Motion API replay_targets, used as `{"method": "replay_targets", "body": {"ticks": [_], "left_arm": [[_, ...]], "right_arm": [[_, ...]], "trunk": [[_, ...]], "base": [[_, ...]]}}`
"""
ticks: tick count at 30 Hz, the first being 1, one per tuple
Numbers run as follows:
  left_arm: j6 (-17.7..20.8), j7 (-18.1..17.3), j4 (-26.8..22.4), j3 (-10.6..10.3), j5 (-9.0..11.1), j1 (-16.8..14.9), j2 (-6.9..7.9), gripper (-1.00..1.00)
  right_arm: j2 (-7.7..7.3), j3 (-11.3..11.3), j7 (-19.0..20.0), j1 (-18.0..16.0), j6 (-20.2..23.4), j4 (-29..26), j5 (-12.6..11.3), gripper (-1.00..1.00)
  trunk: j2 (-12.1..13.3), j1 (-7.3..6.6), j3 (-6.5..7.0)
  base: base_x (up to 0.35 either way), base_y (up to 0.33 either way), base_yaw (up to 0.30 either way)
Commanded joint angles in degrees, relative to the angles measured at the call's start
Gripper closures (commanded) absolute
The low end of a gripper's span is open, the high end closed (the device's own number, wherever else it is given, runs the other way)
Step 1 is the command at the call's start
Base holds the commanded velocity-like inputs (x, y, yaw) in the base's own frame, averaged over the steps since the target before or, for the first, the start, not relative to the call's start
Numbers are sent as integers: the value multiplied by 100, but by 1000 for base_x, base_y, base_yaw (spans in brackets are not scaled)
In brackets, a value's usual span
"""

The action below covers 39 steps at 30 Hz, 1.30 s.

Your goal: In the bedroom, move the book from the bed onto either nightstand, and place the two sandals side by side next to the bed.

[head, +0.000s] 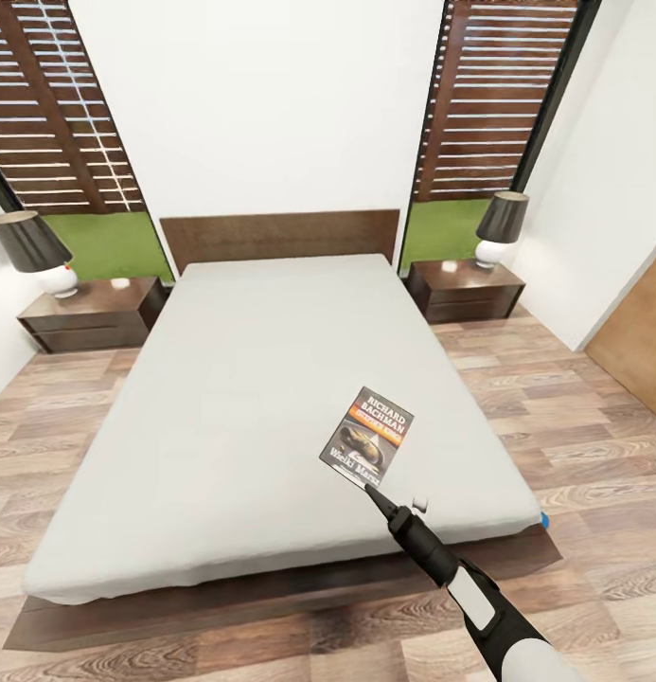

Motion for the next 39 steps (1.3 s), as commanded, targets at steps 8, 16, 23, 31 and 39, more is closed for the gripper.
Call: {"method": "replay_targets", "body": {"ticks": [8,16,23,31,39], "left_arm": [[-16,12,-3,-47,60,3,1,-100],[-16,12,-2,-46,60,3,1,-100],[-16,12,-4,-46,60,4,1,-100],[-16,12,-5,-46,60,3,1,-100],[-16,12,-5,-46,61,3,1,-100]], "right_arm": [[3,1,6,-4,59,4,-36,100],[25,2,3,-4,56,4,-33,100],[49,2,3,-4,57,4,-31,100],[61,2,5,-4,54,4,-28,100],[64,2,4,-4,51,4,-26,100]], "trunk": [[-9,3,66],[-9,3,140],[-9,3,205],[-9,3,279],[-9,3,353]], "base": [[0,0,-69],[0,0,-69],[0,0,-69],[0,0,-68],[0,0,-66]]}}
